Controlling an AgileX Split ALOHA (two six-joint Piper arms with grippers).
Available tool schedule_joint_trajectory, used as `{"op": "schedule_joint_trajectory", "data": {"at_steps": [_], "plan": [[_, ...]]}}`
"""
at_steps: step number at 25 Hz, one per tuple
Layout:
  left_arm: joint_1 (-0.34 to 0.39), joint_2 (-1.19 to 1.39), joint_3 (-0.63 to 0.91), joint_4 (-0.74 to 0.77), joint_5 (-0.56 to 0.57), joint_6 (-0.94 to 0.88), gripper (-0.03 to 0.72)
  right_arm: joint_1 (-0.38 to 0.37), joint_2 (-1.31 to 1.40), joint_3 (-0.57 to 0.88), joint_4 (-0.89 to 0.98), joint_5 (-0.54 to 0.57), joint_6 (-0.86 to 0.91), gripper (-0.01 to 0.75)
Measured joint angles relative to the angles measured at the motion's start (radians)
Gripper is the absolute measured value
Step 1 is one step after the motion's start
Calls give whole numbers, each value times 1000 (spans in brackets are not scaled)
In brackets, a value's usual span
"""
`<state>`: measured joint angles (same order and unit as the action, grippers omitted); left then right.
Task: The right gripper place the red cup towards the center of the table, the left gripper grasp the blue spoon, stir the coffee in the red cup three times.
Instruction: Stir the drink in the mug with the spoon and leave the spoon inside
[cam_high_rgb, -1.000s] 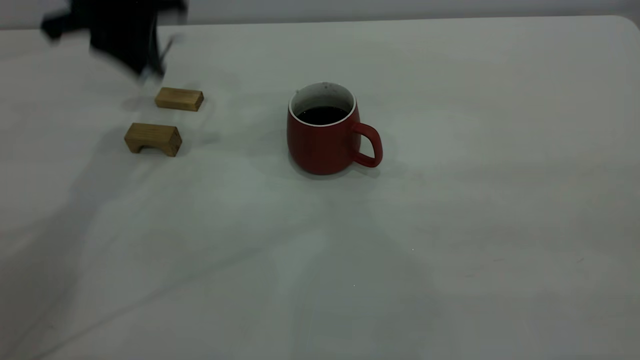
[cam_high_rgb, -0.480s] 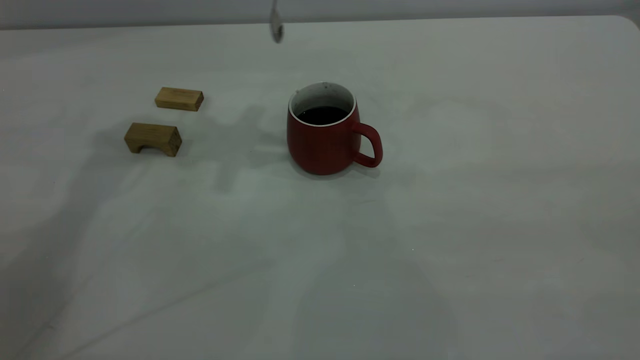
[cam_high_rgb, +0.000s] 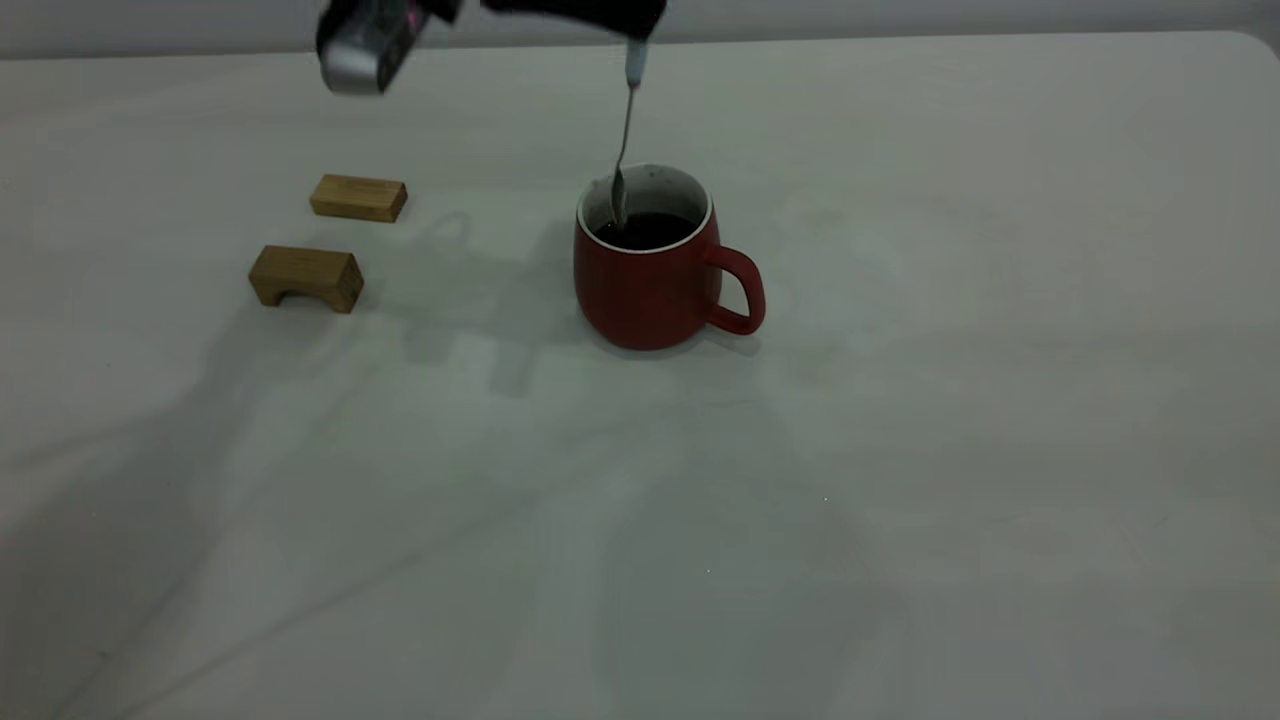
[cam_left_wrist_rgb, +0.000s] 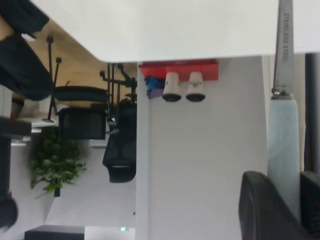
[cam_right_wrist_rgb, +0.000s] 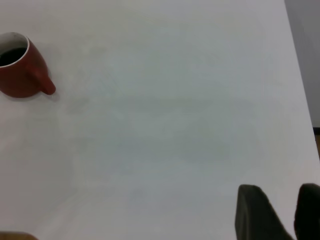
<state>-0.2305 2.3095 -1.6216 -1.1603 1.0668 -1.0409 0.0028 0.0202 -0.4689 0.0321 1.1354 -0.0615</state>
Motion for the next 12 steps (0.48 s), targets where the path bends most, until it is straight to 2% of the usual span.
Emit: {"op": "schedule_joint_trajectory", "data": {"at_steps": [8, 12], "plan": [[0, 114, -1, -53, -116, 208, 177, 0, 0, 0, 0, 0, 0, 238], [-1, 142, -1, -162, -113, 321, 177, 0, 0, 0, 0, 0, 0, 238]]}}
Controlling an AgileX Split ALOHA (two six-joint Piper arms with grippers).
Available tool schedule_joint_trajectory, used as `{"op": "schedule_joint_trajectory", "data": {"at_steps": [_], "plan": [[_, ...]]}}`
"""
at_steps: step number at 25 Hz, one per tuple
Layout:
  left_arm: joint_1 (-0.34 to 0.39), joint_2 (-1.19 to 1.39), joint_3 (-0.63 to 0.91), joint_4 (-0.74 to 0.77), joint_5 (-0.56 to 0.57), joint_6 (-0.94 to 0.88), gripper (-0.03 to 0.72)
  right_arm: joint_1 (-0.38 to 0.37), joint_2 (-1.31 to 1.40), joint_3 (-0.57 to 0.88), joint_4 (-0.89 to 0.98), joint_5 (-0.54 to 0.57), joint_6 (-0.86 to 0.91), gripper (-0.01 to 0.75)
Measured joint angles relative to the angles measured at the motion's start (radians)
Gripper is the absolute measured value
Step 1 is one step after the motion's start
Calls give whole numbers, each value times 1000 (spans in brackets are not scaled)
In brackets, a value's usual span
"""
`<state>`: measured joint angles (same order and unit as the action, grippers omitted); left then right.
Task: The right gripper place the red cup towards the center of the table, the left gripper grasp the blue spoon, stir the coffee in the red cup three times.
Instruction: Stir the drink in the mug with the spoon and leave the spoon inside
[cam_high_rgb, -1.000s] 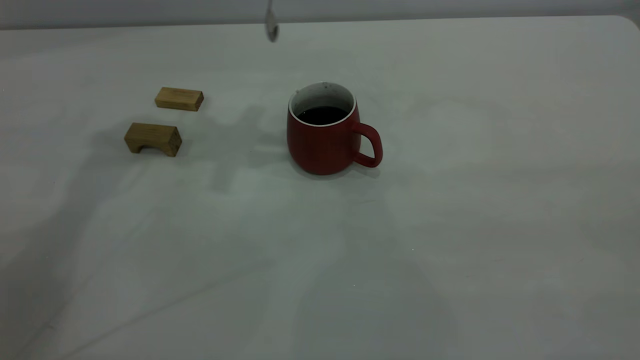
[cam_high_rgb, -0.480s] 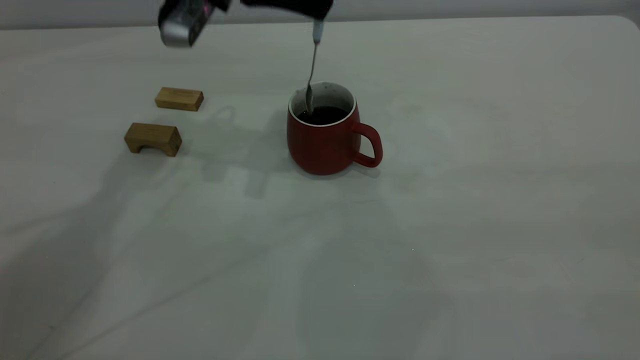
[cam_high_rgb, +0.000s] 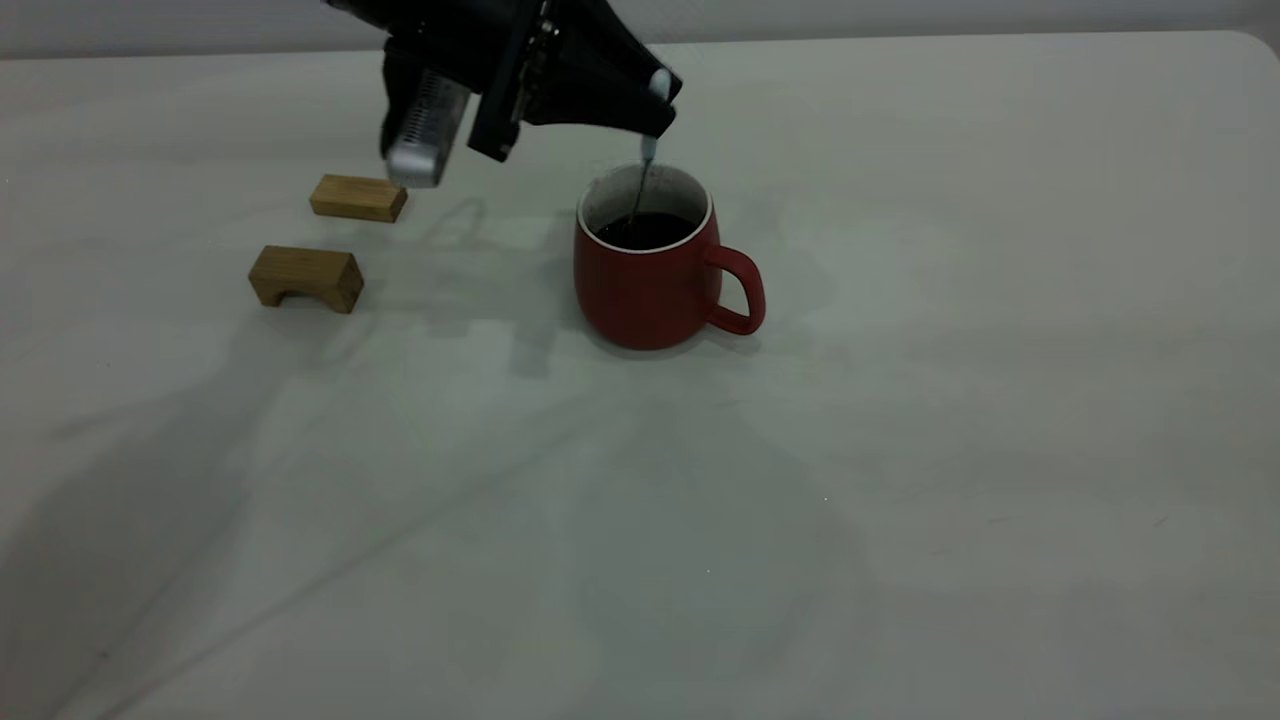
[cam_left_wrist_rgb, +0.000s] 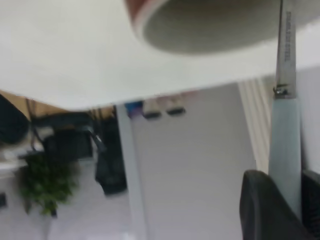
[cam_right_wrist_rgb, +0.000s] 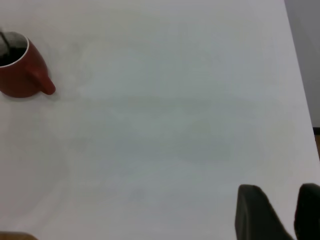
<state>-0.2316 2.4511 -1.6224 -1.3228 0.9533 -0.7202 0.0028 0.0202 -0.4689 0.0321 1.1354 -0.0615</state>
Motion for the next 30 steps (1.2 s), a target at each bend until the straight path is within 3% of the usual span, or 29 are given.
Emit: {"op": "schedule_joint_trajectory", "data": {"at_steps": [4, 8, 12, 16, 20, 24, 30], "plan": [[-8, 23, -1, -72, 78, -72, 177, 0, 0, 0, 0, 0, 0, 238], [-10, 12, -1, 24, 57, -218, 177, 0, 0, 0, 0, 0, 0, 238], [-9, -16, -3, 108, -28, -134, 177, 0, 0, 0, 0, 0, 0, 238], [-9, -6, -11, 66, -9, -46, 177, 0, 0, 0, 0, 0, 0, 238], [-9, 5, -11, 47, 85, -157, 177, 0, 0, 0, 0, 0, 0, 238], [-9, -4, -11, 128, 76, -234, 177, 0, 0, 0, 0, 0, 0, 238], [-9, -5, -21, 121, -13, -7, 177, 0, 0, 0, 0, 0, 0, 238]]}}
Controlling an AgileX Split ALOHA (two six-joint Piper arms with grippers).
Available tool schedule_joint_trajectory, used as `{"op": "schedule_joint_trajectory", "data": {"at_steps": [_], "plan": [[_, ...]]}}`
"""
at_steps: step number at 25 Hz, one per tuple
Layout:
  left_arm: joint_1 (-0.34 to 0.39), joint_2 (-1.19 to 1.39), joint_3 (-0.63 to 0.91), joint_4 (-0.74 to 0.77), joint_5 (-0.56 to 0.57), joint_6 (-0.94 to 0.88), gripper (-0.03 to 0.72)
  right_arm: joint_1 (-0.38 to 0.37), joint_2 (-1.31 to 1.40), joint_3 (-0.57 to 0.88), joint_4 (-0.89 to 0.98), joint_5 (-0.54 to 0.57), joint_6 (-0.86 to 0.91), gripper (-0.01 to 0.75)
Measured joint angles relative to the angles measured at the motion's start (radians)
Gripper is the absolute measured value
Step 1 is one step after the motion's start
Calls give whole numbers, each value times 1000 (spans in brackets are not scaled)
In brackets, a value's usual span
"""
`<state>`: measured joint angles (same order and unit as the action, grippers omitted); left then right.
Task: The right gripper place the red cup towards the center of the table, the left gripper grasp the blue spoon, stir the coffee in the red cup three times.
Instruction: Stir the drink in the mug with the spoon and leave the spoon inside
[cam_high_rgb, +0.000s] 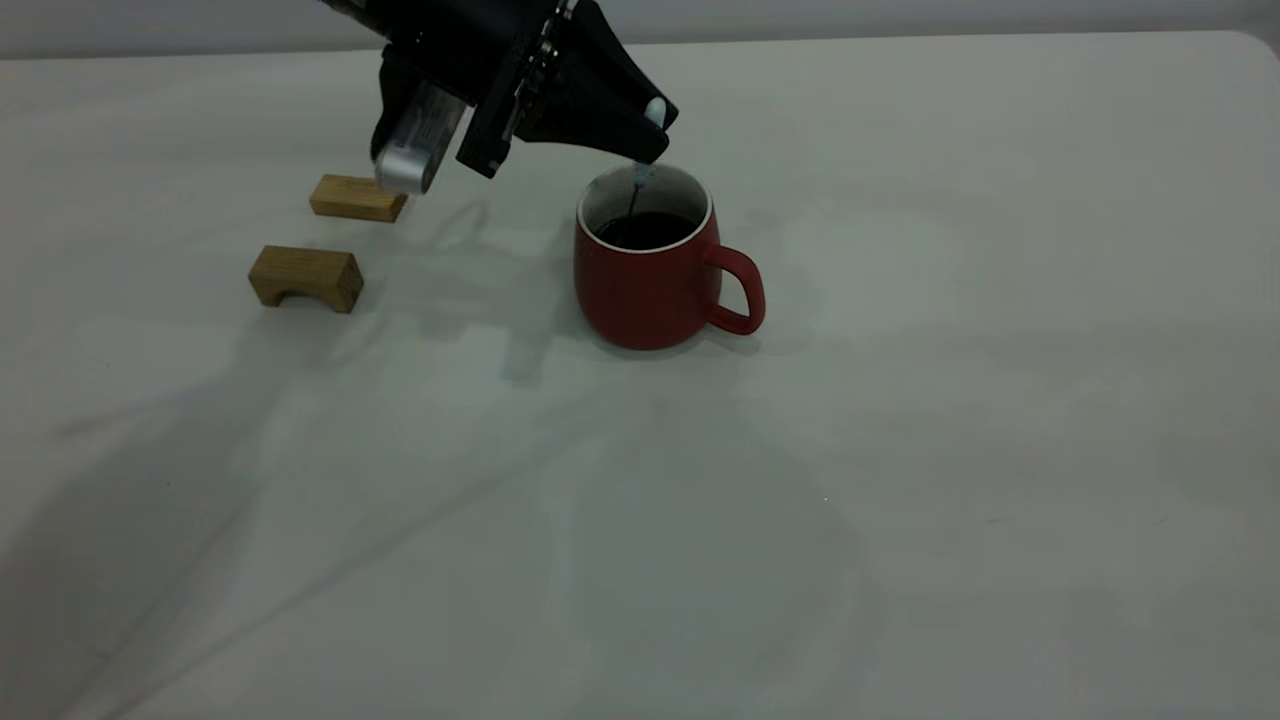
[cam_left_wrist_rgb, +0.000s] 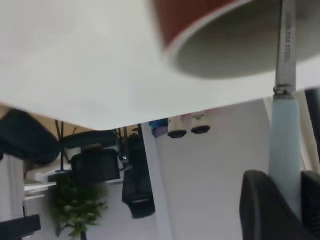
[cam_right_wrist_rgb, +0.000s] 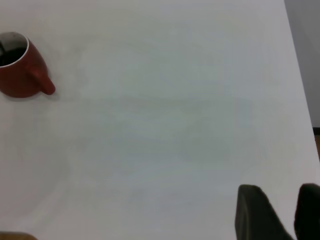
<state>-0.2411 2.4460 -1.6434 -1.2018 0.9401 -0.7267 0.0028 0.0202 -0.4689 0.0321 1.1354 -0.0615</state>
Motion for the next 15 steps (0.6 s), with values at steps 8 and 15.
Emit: {"op": "schedule_joint_trajectory", "data": {"at_steps": [8, 15], "plan": [[-18, 9, -29, 55, 105, -194, 177, 0, 0, 0, 0, 0, 0, 238], [-15, 10, -109, 177, 84, -133, 177, 0, 0, 0, 0, 0, 0, 238]]}}
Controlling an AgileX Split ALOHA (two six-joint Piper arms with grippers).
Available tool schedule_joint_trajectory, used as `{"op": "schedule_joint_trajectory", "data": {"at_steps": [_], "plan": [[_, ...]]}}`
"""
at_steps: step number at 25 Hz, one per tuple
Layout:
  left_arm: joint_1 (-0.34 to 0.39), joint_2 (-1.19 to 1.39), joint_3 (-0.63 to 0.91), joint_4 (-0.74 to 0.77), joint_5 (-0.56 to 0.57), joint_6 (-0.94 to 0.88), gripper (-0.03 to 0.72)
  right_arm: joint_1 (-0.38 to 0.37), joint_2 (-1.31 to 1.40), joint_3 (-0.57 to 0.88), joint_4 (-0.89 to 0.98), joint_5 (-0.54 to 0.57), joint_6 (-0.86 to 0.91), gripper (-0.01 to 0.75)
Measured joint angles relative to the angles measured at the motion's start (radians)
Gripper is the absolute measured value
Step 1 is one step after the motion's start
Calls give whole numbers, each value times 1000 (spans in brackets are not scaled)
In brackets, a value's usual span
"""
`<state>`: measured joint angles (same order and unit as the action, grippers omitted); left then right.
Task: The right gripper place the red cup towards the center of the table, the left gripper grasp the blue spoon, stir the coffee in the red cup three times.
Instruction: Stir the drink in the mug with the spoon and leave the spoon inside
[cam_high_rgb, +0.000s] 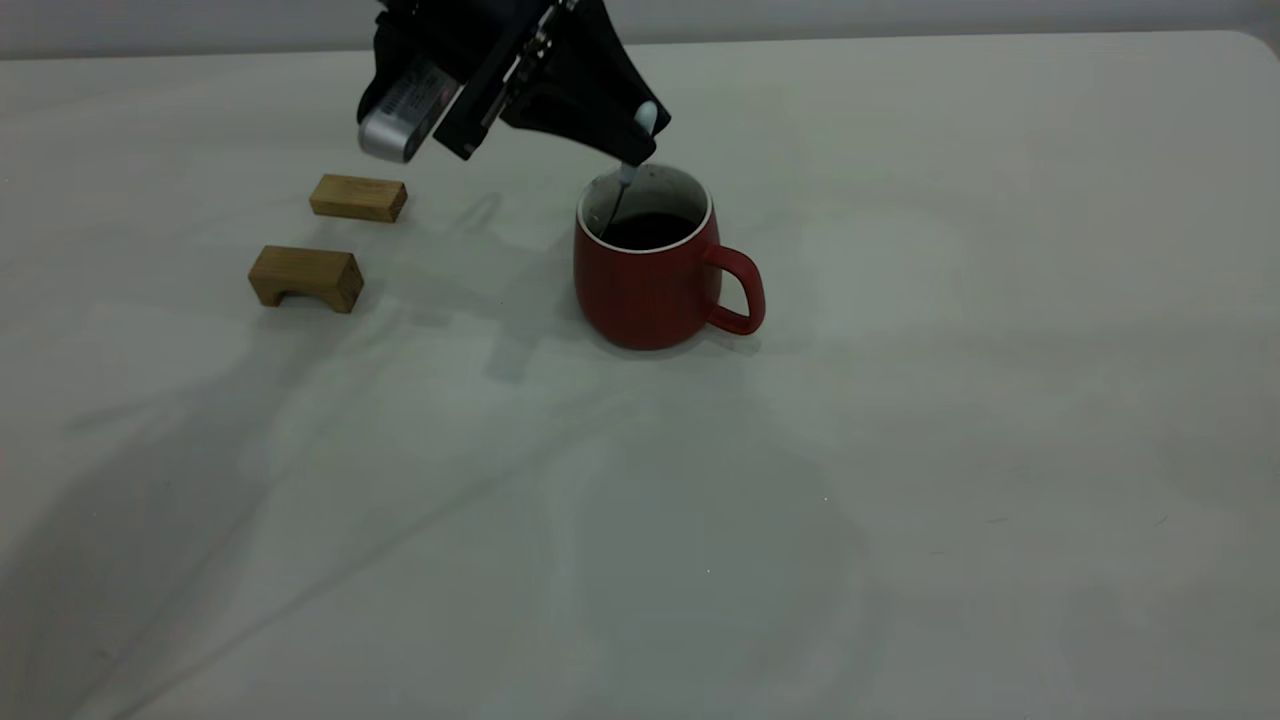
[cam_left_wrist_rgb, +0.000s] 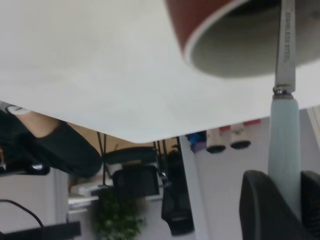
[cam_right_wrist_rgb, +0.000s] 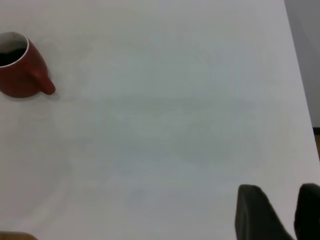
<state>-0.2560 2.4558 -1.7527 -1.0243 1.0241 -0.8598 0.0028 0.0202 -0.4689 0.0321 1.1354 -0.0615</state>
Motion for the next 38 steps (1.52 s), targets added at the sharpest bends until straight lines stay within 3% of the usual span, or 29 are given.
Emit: {"op": "schedule_joint_trajectory", "data": {"at_steps": [4, 8, 21, 24, 30, 34, 38], "plan": [[-3, 24, -2, -83, 68, -85, 177, 0, 0, 0, 0, 0, 0, 238], [-1, 30, -2, -56, 97, -159, 177, 0, 0, 0, 0, 0, 0, 238], [14, 61, -10, -59, 111, 63, 177, 0, 0, 0, 0, 0, 0, 238], [14, 61, -10, -30, 118, 70, 215, 0, 0, 0, 0, 0, 0, 238], [14, 61, -10, 10, 127, 93, 412, 0, 0, 0, 0, 0, 0, 238], [14, 57, -58, 42, 142, 93, 439, 0, 0, 0, 0, 0, 0, 238], [14, 9, -137, 232, 143, 93, 439, 0, 0, 0, 0, 0, 0, 238]]}}
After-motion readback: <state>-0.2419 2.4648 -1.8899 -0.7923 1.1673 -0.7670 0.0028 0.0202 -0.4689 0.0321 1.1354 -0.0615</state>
